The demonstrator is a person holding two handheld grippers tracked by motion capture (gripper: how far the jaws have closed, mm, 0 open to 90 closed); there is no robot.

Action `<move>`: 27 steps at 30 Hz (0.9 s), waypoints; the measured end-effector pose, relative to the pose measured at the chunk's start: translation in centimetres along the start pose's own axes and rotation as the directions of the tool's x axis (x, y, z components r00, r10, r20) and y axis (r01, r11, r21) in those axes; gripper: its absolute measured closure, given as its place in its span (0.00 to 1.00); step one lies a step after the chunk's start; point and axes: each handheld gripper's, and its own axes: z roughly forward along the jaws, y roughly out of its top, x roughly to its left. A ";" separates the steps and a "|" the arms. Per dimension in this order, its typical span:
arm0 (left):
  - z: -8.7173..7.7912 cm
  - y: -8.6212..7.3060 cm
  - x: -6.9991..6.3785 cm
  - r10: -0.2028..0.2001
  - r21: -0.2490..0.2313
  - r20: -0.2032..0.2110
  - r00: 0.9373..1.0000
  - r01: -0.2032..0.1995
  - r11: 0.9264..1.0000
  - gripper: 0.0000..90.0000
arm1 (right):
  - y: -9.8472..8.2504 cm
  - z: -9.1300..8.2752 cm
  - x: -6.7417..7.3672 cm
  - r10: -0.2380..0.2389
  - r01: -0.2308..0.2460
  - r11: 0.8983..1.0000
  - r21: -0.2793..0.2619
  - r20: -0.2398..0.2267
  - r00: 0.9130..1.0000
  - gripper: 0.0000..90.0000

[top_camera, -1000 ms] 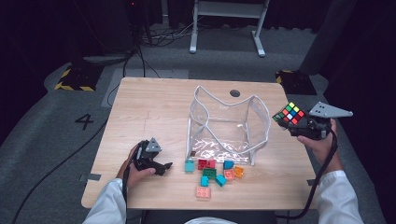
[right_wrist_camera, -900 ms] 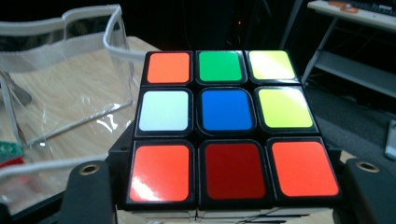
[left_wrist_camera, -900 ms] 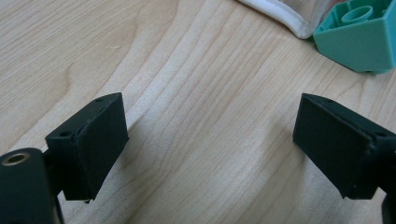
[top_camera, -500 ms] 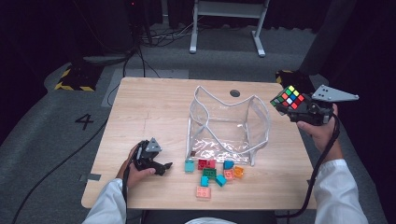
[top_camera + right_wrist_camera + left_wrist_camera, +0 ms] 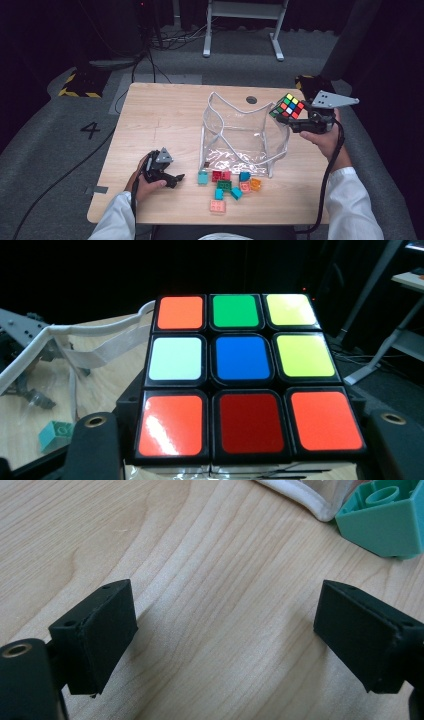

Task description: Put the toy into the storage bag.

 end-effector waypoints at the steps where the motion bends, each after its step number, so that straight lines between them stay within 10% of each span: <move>1: 0.0 0.0 0.0 0.000 0.000 0.000 1.000 0.000 1.000 0.11 | 0.0 0.2 0.2 -0.007 0.007 1.000 0.004 -0.009 1.000 0.37; 16: 0.0 0.0 0.0 0.000 0.000 0.000 1.000 0.000 1.000 0.11 | 0.0 3.6 2.3 -0.130 0.143 0.986 0.089 -0.140 0.982 0.37; 27: 0.0 0.0 0.0 0.000 0.000 0.000 1.000 0.000 1.000 0.11 | 0.3 6.2 2.5 -0.171 0.217 0.937 0.273 -0.181 0.968 0.37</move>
